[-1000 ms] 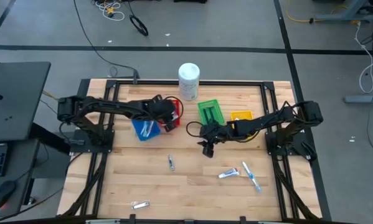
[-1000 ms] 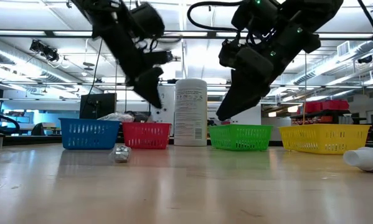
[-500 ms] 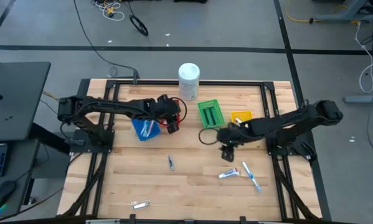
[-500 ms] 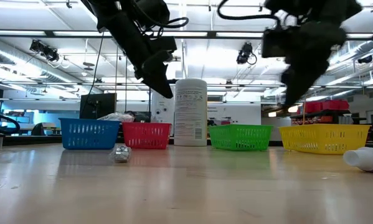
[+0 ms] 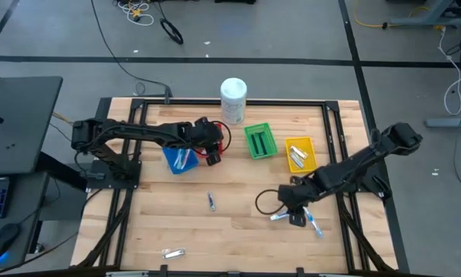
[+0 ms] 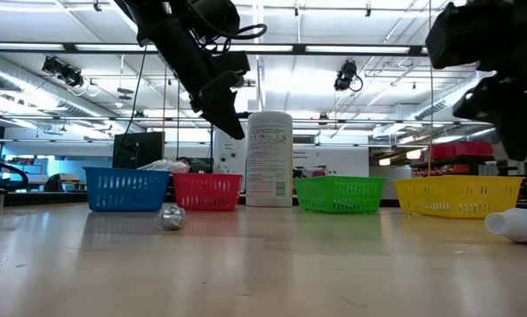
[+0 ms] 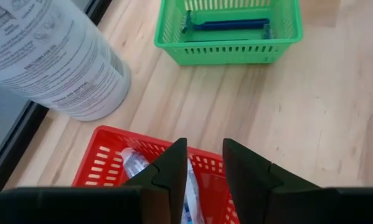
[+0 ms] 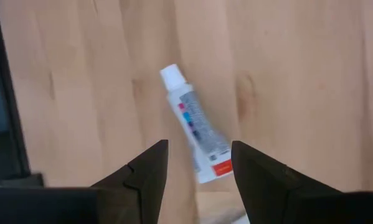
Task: Pick & Place Travel size toiletries
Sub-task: Put the nail cutter into the yellow bin
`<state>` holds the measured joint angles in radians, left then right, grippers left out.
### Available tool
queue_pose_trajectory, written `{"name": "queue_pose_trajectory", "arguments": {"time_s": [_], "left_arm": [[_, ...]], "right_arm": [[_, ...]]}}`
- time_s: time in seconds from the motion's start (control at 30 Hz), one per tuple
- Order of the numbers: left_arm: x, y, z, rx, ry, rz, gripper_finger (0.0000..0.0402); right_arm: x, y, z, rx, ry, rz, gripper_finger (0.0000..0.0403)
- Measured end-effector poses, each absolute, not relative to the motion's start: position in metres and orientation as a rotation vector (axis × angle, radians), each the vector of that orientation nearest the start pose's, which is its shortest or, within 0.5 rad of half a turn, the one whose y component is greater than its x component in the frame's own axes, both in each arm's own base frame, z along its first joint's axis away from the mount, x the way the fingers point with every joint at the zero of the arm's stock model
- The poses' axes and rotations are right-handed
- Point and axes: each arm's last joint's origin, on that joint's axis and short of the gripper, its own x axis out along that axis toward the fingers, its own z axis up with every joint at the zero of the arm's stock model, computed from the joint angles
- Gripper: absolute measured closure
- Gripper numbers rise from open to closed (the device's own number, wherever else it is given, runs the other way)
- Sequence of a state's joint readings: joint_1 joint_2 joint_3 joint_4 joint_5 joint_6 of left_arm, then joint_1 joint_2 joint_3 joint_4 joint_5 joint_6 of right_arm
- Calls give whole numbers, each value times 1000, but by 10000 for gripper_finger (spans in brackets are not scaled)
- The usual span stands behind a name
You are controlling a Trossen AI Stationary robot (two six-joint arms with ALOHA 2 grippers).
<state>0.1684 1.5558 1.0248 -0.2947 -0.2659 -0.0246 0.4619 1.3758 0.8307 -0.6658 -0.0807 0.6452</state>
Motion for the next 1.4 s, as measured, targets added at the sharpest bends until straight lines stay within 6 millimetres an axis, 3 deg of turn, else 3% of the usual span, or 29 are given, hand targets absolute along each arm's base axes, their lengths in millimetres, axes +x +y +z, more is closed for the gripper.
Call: {"name": "queue_pose_trajectory", "arguments": {"time_s": [0.23, 0.9, 1.0, 1.23, 1.4], "left_arm": [[318, 57, 224, -6, 827, 349, 290], [322, 22, 224, 50, 827, 237, 290], [322, 21, 224, 49, 826, 237, 290], [322, 21, 224, 49, 825, 237, 290], [322, 21, 224, 48, 825, 237, 290]], "right_arm": [[216, 128, 194, 264, 1232, 75, 218], [198, 145, 173, 159, 1413, 39, 218], [194, 143, 172, 233, 1476, -30, 218], [182, 140, 171, 502, 1580, -369, 218], [176, 146, 171, 585, 1577, -456, 218]]}}
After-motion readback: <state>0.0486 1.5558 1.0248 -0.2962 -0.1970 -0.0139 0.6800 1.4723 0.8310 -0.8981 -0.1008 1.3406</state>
